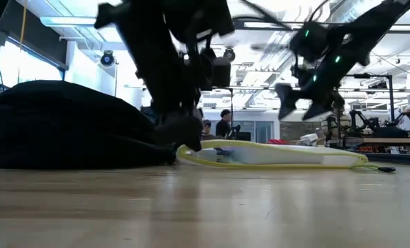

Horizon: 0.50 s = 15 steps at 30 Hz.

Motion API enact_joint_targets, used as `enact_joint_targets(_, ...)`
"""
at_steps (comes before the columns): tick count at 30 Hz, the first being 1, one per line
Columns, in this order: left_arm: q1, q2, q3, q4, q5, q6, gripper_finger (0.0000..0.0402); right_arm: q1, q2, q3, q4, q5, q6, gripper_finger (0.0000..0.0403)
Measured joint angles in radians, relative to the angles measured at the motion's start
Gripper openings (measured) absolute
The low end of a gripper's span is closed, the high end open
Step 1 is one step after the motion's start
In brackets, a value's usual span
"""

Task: Unpack backpack
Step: Remove the blue charger adapter from the transparent zip bag

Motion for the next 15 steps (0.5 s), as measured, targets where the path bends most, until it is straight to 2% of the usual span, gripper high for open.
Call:
enact_joint_targets(2,0.020,0.001,0.000,0.003,0.023,0.013,0.0060,0.091,-0.036,0.000,-0.003,0.028,0.028,0.0354)
enact_joint_targets(6,0.040,0.002,0.000,0.000,0.029,0.046,0.0057,0.249,-0.090,0.000,-0.005,0.021,0.068,0.0345)
enact_joint_targets(9,0.042,0.002,0.000,0.001,0.002,0.082,0.0028,0.383,-0.095,0.003,-0.002,-0.036,0.089,0.0339)
enact_joint_targets(11,0.045,0.002,0.000,0.004,-0.001,0.089,0.0008,0.480,-0.079,0.003,0.002,-0.083,0.092,0.0334)
enact_joint_targets(15,0.040,0.002,0.000,0.025,-0.005,0.092,0.0002,0.635,0.020,0.003,0.049,-0.144,0.073,0.0324)
